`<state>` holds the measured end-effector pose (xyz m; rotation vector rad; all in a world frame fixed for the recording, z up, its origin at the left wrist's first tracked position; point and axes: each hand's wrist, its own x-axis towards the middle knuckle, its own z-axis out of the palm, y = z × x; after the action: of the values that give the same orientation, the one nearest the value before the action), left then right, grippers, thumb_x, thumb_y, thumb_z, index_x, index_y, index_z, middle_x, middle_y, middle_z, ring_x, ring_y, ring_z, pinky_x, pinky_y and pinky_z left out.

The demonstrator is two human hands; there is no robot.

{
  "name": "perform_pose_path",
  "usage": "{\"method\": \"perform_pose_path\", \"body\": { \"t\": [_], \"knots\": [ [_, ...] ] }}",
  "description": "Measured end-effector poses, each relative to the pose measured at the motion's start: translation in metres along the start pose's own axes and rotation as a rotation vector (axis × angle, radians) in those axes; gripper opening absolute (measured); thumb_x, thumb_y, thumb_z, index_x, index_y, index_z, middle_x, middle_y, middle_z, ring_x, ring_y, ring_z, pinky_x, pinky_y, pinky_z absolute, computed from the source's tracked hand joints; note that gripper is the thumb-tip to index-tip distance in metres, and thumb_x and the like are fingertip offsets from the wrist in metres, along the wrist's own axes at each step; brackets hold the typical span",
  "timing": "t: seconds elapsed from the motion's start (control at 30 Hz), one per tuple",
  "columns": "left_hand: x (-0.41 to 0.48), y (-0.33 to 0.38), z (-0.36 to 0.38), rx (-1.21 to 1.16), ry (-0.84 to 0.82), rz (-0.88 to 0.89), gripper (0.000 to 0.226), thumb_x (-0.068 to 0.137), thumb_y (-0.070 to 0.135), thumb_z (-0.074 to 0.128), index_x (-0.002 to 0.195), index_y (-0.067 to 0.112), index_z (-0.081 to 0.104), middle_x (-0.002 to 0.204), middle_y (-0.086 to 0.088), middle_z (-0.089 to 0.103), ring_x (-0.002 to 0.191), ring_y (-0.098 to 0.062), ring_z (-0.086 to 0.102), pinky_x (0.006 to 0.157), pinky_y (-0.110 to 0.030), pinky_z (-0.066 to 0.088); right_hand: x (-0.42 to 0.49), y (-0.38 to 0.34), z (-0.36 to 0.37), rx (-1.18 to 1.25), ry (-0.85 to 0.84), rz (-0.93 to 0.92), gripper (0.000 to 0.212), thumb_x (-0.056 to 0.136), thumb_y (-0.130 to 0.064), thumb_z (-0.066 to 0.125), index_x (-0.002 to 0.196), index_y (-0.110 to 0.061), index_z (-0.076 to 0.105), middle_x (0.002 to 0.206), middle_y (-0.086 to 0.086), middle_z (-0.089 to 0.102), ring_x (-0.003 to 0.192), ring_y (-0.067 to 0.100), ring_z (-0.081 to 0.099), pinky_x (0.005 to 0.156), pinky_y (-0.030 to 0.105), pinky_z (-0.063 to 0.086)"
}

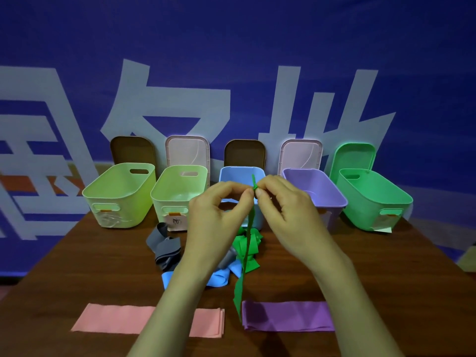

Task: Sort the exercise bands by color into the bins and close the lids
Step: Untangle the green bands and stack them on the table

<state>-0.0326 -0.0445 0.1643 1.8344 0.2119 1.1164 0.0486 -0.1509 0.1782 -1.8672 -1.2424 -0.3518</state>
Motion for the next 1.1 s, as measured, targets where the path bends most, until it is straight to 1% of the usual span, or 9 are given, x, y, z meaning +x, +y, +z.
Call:
{"method": "perform_pose_path", "body": {
  "t": [0.13,0.3,0.37,0.43,0.53,0.6,0.77,0.97,1.1],
  "knots": [
    [0.004,-0.003,-0.005,0.06,-0.04,0.019,0.009,0.082,0.012,0.066,0.077,0.016,0.073,0.067,0.006,0.068,0.063,-0.016,0.068,0.065,-0.045,0.058,0.0,0.002,0.002,-0.124,0.005,-0.053,0.021,0.092,-0.026,0.041,0.088,-0.012,0.057,0.081,-0.003,0.053,0.072,0.01,0.047,0.061,0.022,0.041],
    [0.009,-0.003,-0.012,0.065,0.004,0.019,0.009,0.074,0.023,0.063,0.069,0.018,0.069,0.066,0.006,0.066,0.063,-0.008,0.063,0.066,-0.03,0.055,0.004,0.01,0.004,-0.302,0.091,-0.121,0.024,0.088,-0.027,0.04,0.08,-0.012,0.057,0.075,0.001,0.055,0.068,0.019,0.05,0.056,0.035,0.043],
    [0.013,-0.001,-0.018,-0.083,0.043,-0.072,0.008,0.075,0.022,0.066,0.071,0.016,0.07,0.07,-0.001,0.068,0.066,-0.015,0.062,0.07,-0.033,0.053,0.005,0.018,-0.001,-0.222,0.112,-0.066,0.017,0.088,-0.021,0.045,0.081,-0.011,0.057,0.077,0.001,0.057,0.07,0.02,0.051,0.062,0.038,0.045],
    [0.017,0.002,-0.017,-0.177,0.014,-0.142,0.01,0.082,0.01,0.067,0.073,0.01,0.071,0.069,-0.003,0.069,0.067,-0.019,0.065,0.07,-0.036,0.057,0.008,0.019,-0.003,-0.032,0.113,-0.01,0.014,0.09,-0.018,0.05,0.083,-0.013,0.06,0.081,0.0,0.062,0.073,0.018,0.057,0.068,0.029,0.048],
    [0.017,0.0,-0.009,-0.304,0.006,-0.269,0.015,0.086,0.001,0.061,0.073,0.007,0.068,0.062,0.005,0.067,0.061,-0.008,0.065,0.058,-0.022,0.055,0.01,0.008,0.007,0.181,0.074,0.058,0.008,0.091,-0.017,0.058,0.087,-0.016,0.065,0.086,-0.002,0.066,0.078,0.009,0.064,0.068,0.011,0.048],
    [0.015,-0.002,-0.007,-0.388,0.002,-0.358,0.015,0.086,0.001,0.061,0.073,0.008,0.067,0.06,0.004,0.066,0.059,-0.006,0.064,0.055,-0.018,0.053,0.008,0.004,0.015,0.294,0.054,0.113,0.003,0.088,-0.017,0.063,0.09,-0.019,0.065,0.089,-0.003,0.067,0.081,0.006,0.065,0.071,0.012,0.051],
    [0.012,-0.008,-0.009,-0.544,-0.112,-0.561,0.011,0.085,0.006,0.062,0.076,0.008,0.068,0.063,-0.001,0.066,0.058,-0.007,0.064,0.05,-0.017,0.049,0.003,0.008,0.017,0.432,0.084,0.221,0.014,0.083,-0.015,0.068,0.079,-0.028,0.065,0.081,-0.005,0.071,0.079,0.01,0.068,0.076,0.023,0.056],
    [0.012,-0.015,-0.011,-0.546,-0.192,-0.605,0.01,0.083,0.005,0.062,0.076,0.009,0.068,0.067,-0.002,0.067,0.064,-0.009,0.065,0.06,-0.024,0.056,0.001,0.009,0.017,0.537,0.071,0.283,0.012,0.073,-0.012,0.076,0.078,-0.019,0.069,0.078,-0.001,0.073,0.075,0.012,0.069,0.071,0.017,0.054],
    [0.013,-0.017,-0.011,-0.532,-0.219,-0.599,0.004,0.081,0.008,0.066,0.079,0.007,0.069,0.068,-0.002,0.066,0.068,-0.01,0.064,0.061,-0.023,0.056,0.002,0.013,0.012,0.586,0.023,0.287,0.014,0.078,-0.007,0.071,0.075,-0.021,0.071,0.072,-0.007,0.072,0.07,0.005,0.067,0.067,0.015,0.052]
  ]
}}
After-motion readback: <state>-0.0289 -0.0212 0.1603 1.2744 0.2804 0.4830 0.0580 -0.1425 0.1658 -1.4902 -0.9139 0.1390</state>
